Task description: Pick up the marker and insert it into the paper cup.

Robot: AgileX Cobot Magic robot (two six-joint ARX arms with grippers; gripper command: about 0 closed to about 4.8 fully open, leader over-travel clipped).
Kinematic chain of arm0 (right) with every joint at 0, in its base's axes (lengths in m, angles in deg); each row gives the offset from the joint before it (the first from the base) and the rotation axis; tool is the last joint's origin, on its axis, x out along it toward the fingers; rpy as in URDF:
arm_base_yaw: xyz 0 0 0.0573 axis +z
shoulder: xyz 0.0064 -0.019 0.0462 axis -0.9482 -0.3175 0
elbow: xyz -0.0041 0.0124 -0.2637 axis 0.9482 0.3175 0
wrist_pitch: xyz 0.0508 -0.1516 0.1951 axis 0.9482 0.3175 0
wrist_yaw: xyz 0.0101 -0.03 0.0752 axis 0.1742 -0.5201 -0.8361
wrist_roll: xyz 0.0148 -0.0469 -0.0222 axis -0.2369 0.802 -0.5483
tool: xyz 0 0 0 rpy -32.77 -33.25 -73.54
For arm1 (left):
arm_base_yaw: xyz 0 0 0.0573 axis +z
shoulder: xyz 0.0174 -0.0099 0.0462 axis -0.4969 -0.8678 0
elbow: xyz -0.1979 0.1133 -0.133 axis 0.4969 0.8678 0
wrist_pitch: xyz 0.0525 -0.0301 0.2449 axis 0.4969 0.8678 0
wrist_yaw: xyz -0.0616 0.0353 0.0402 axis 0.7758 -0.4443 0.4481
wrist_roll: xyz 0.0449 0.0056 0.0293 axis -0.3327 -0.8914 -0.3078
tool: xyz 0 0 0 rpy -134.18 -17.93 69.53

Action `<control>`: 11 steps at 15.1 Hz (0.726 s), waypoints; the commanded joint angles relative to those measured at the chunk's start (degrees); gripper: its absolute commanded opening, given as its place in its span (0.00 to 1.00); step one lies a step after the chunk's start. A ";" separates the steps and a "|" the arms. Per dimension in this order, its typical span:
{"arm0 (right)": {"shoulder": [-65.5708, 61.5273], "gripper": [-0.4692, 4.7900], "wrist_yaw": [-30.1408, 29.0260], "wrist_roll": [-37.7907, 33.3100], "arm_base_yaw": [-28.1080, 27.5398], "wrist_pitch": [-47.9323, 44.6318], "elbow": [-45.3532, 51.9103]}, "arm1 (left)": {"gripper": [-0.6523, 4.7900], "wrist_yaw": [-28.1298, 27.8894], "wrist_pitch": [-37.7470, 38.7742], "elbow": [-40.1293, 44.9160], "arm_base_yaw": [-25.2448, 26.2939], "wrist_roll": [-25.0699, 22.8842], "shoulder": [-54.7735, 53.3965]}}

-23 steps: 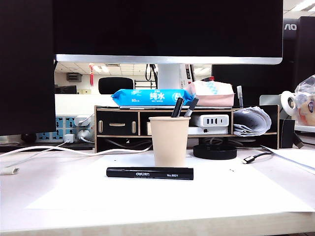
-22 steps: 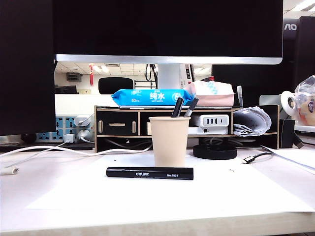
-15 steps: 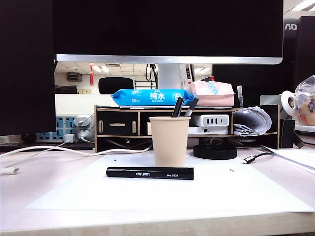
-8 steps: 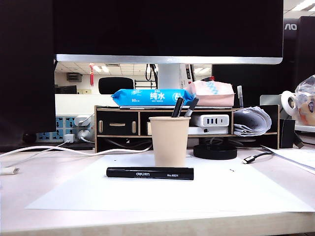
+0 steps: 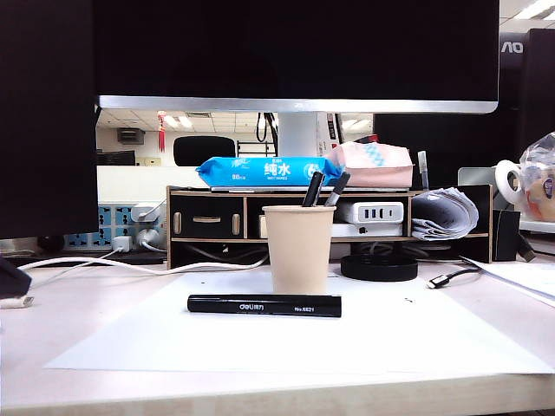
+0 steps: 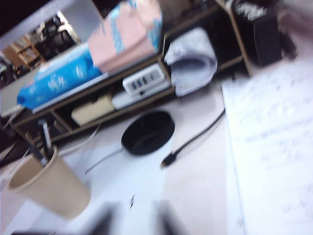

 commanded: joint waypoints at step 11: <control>-11.23 0.08 -17.46 0.81 15.93 1.64 -7.50 | 0.11 -1.46 -12.98 0.11 0.09 -9.64 0.00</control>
